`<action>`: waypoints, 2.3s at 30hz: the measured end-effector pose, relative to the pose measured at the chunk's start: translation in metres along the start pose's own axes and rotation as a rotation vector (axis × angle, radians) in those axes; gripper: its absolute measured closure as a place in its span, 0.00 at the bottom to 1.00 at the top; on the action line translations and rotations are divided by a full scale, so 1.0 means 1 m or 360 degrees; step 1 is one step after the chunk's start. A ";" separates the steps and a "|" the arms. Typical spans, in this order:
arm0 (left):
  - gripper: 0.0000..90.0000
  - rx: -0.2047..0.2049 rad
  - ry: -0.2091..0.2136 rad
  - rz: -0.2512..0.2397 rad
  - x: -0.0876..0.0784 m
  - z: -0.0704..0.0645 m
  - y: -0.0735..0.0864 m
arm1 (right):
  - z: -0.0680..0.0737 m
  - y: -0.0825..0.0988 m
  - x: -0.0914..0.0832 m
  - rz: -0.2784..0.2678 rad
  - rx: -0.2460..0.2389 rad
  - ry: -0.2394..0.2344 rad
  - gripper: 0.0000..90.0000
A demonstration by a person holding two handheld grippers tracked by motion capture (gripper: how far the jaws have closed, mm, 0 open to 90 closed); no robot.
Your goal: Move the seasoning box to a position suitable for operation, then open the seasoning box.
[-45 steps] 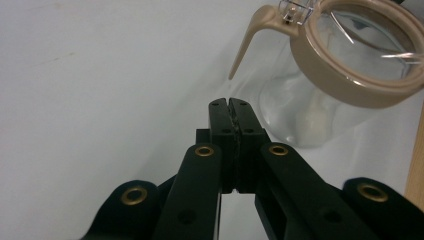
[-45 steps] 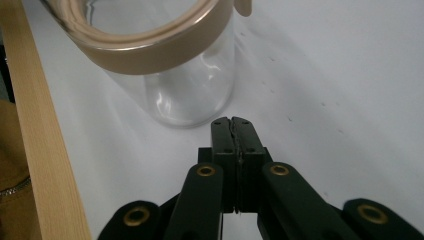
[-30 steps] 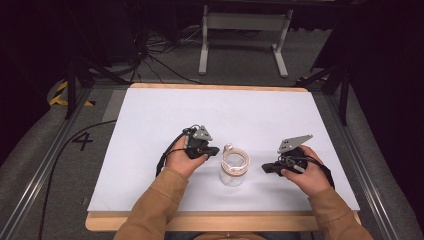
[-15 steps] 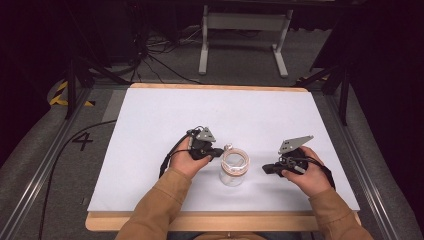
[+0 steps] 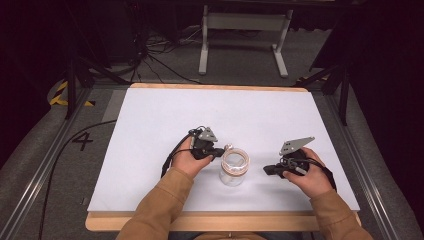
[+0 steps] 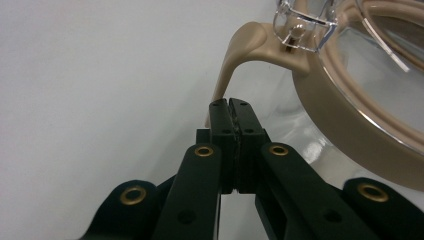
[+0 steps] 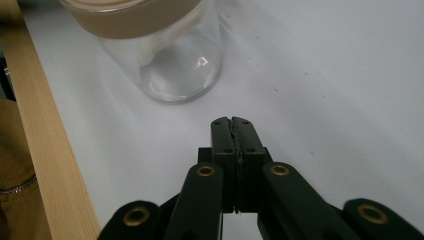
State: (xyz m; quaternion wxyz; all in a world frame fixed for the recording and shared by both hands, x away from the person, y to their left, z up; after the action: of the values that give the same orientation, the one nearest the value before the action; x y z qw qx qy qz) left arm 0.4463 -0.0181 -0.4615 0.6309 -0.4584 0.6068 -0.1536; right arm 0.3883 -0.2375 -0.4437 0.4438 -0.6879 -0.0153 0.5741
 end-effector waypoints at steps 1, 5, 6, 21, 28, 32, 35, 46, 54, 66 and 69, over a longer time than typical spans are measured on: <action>1.00 0.0001 -0.0004 -0.0003 0.000 0.000 0.000 | 0.000 0.000 0.000 0.0002 0.0006 0.0003 1.00; 1.00 -0.0018 -0.0043 0.0018 -0.001 0.001 -0.001 | 0.000 0.001 -0.001 -0.0002 0.0002 0.0000 1.00; 0.99 -0.0018 -0.0043 0.0018 -0.001 0.001 -0.001 | 0.000 0.001 -0.001 -0.0002 0.0002 0.0000 1.00; 1.00 0.0009 0.0016 -0.0019 0.009 0.005 -0.009 | 0.000 0.009 -0.002 0.0009 0.0025 0.0015 1.00; 1.00 0.0027 0.0053 -0.0021 0.016 0.006 -0.015 | -0.002 0.019 -0.010 0.0004 0.0069 0.0040 1.00; 1.00 0.0041 0.0071 -0.0028 0.020 0.006 -0.021 | -0.002 0.025 -0.013 0.0003 0.0091 0.0056 1.00; 1.00 0.0039 0.0082 -0.0023 0.021 0.006 -0.023 | -0.003 0.028 -0.016 -0.0001 0.0105 0.0068 1.00; 1.00 -0.0018 0.0089 -0.0141 -0.012 0.008 -0.036 | -0.004 0.028 -0.019 -0.0013 0.0109 0.0082 1.00; 1.00 0.0027 0.0121 -0.0365 -0.039 -0.010 -0.062 | -0.003 0.026 -0.020 -0.0041 0.0093 0.0103 1.00; 0.99 0.0051 0.0150 -0.0438 -0.022 -0.019 -0.069 | 0.011 0.020 -0.012 -0.0093 0.0031 0.0090 1.00; 0.99 0.0044 0.0143 -0.0424 -0.018 -0.017 -0.067 | 0.018 0.016 -0.010 -0.0135 0.0006 0.0076 1.00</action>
State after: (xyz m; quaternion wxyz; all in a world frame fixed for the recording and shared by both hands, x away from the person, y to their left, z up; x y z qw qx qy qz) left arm 0.4518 -0.0472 -0.3966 0.5834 -0.5187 0.5661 -0.2648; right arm 0.3629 -0.2417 -0.4449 0.4692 -0.6992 -0.0327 0.5383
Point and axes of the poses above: each handheld gripper's, and its own axes: x roughly forward along the jaws, y roughly out of its underside, z roughly to its left, the point moved 7 cm from there along x, roughly forward along the jaws, and after that the axes turned 4 degrees about y, right-handed, at the moved point
